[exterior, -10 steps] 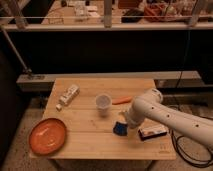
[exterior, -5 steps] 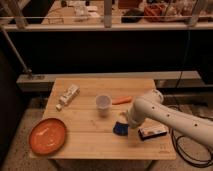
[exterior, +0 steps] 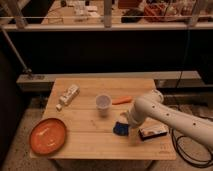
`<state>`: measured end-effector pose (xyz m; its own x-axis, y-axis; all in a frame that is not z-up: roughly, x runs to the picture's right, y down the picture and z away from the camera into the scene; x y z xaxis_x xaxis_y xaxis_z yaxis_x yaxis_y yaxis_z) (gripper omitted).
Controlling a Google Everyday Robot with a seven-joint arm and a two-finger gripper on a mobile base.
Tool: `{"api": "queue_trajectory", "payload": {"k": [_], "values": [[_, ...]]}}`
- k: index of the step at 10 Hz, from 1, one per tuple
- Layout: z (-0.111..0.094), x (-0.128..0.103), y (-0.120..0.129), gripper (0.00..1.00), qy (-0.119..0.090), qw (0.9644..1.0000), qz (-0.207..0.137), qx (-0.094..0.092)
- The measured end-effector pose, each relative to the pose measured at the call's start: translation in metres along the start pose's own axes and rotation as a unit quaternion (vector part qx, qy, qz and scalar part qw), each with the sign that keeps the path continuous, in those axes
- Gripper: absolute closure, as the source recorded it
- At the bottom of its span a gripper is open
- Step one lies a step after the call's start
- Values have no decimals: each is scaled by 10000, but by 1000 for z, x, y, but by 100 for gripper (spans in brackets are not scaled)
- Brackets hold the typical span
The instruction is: Place the white sponge in the ceramic cup
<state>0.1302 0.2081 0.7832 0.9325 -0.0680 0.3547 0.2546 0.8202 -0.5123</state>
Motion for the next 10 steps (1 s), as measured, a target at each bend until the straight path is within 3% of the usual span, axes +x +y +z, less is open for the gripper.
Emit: {"api": "queue_trajectory", "payload": {"k": [10], "values": [[30,18,1,20,-98,9998,-22,-158]]}}
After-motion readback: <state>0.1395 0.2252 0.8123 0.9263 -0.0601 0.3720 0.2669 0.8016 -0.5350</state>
